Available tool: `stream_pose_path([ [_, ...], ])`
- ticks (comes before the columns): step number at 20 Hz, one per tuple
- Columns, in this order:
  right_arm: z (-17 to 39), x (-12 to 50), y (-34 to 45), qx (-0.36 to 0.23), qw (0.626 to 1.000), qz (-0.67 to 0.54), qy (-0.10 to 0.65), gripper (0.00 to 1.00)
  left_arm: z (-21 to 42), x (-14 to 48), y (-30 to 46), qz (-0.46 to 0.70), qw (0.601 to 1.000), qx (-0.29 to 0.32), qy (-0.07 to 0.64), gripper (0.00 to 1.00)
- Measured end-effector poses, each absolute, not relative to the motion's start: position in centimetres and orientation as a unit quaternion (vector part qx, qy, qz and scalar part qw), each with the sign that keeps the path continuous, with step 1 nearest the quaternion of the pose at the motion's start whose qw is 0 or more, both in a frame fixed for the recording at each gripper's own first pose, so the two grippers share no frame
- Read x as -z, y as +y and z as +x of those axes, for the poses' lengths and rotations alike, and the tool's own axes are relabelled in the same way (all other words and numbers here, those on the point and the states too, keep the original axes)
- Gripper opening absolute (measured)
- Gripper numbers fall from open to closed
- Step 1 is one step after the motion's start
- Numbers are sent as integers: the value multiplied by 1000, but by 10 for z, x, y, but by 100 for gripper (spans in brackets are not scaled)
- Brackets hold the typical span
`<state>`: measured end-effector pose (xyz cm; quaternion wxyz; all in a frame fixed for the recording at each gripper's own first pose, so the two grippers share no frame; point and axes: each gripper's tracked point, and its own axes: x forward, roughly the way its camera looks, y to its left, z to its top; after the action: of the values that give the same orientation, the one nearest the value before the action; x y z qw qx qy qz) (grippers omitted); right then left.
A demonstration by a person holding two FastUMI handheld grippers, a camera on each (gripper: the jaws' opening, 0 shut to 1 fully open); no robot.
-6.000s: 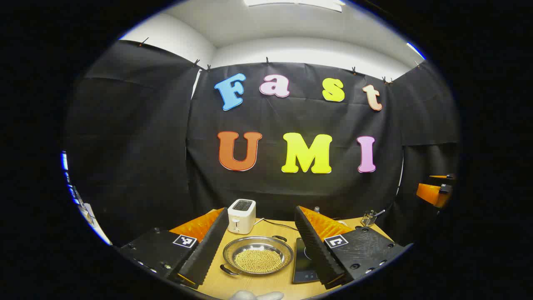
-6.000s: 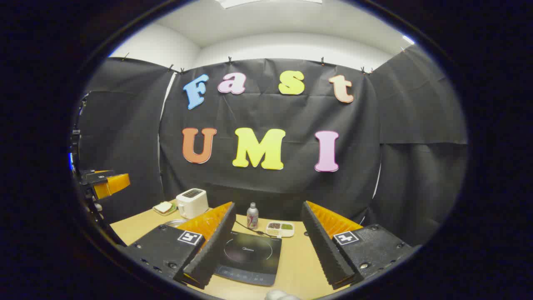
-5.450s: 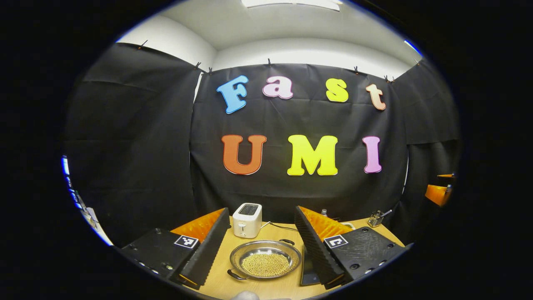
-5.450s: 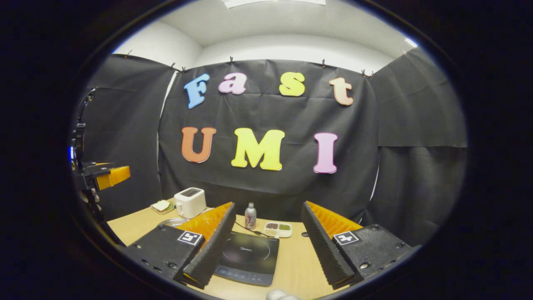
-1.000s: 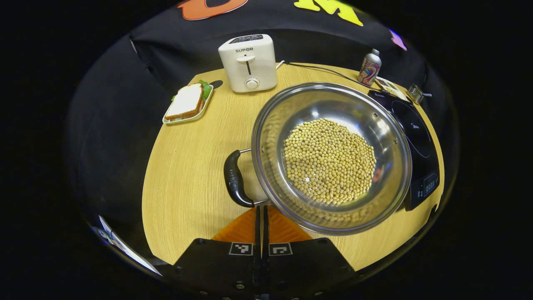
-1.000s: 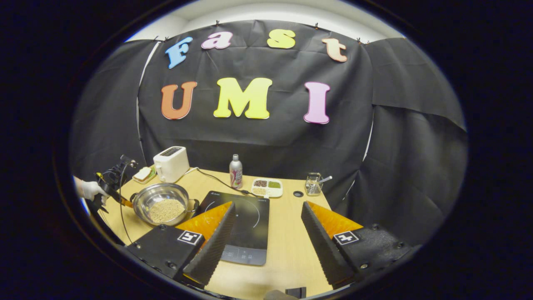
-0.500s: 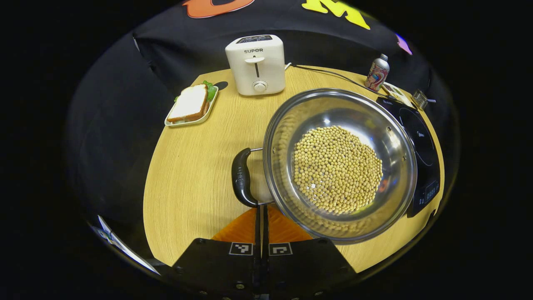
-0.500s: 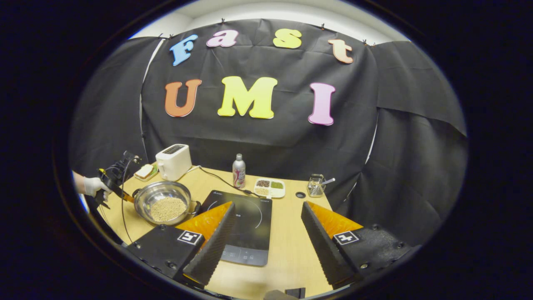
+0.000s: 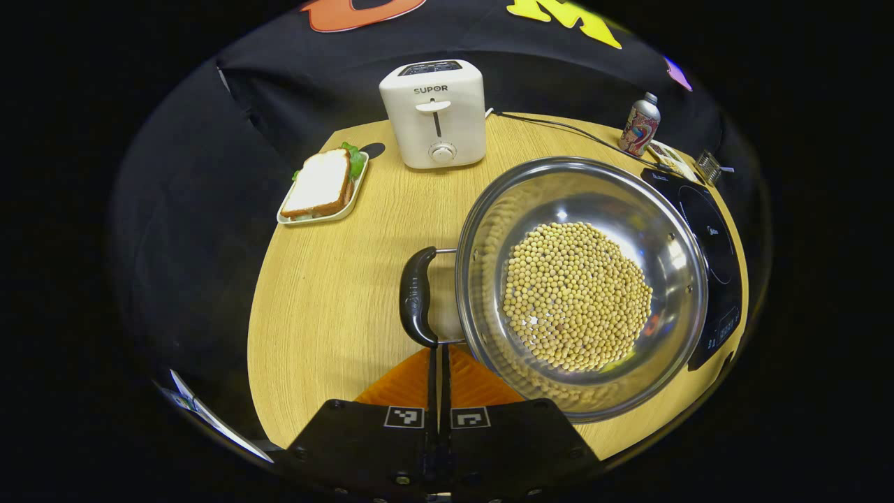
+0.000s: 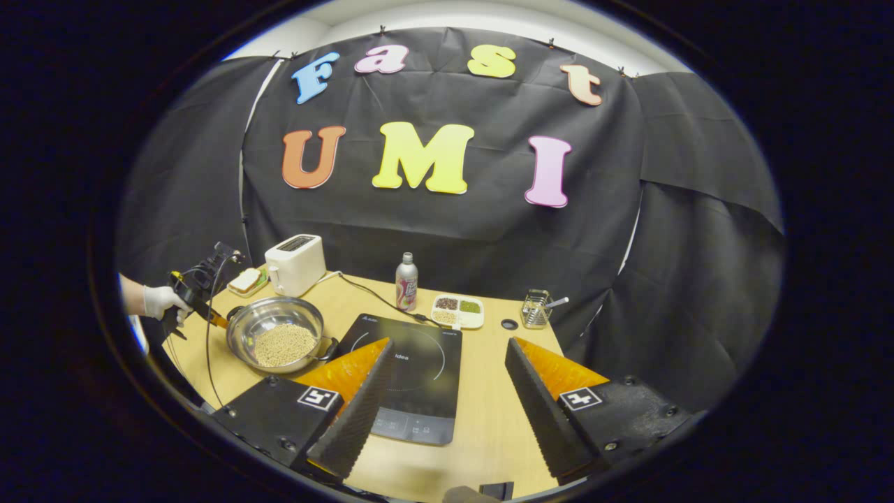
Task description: First push the handle of the pot to place it horizontally, then grasp the pot with both hands and set it on the induction cooktop.
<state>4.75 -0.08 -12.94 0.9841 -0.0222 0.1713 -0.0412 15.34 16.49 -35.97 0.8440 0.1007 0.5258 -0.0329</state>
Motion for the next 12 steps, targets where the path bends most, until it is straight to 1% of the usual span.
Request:
stream_pose_path([
  [7,53,135,7,34,983,-23,178,100,158,359,166,96,845,34,525,0],
  [12,60,145,21,22,982,-18,185,100,151,346,175,84,861,21,501,0],
])
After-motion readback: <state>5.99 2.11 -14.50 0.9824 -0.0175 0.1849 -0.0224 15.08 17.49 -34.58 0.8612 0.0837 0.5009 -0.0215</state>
